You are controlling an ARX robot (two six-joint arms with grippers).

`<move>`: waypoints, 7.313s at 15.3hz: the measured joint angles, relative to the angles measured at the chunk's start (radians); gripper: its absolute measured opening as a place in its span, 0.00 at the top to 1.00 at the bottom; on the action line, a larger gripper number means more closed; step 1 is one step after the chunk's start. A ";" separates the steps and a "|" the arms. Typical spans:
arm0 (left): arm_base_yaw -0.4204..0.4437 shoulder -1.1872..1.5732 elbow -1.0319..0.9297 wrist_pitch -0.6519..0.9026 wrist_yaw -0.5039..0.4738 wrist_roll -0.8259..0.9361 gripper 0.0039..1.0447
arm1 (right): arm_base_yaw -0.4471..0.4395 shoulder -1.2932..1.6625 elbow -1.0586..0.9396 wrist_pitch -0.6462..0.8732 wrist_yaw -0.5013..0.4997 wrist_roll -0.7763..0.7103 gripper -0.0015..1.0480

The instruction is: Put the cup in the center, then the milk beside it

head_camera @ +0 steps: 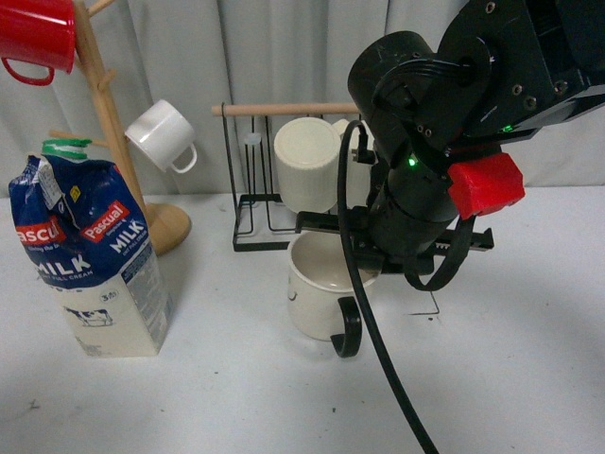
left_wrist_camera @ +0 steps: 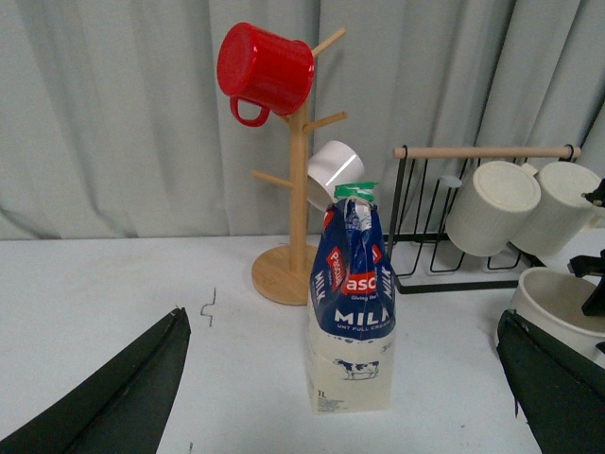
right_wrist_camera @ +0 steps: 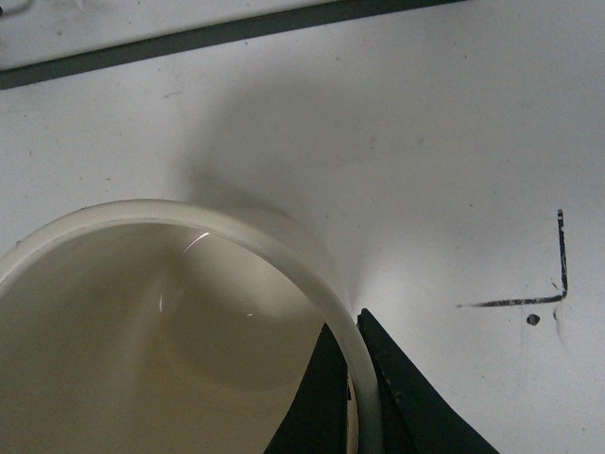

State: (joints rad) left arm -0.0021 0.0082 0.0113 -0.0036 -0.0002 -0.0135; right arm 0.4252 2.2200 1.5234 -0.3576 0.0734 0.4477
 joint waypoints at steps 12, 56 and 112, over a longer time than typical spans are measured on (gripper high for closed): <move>0.000 0.000 0.000 0.000 0.000 0.000 0.06 | -0.040 -0.488 -0.393 0.521 -0.179 -0.003 0.07; 0.001 0.000 0.000 0.000 0.000 0.000 0.06 | -0.430 -2.216 -1.511 0.354 -0.073 -0.446 0.69; 0.085 1.376 0.669 0.214 0.433 0.235 0.06 | -0.430 -2.216 -1.511 0.354 -0.074 -0.446 0.06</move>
State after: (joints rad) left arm 0.0826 1.3846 0.6800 0.2100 0.4324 0.2218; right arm -0.0048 0.0044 0.0120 -0.0032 -0.0006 0.0021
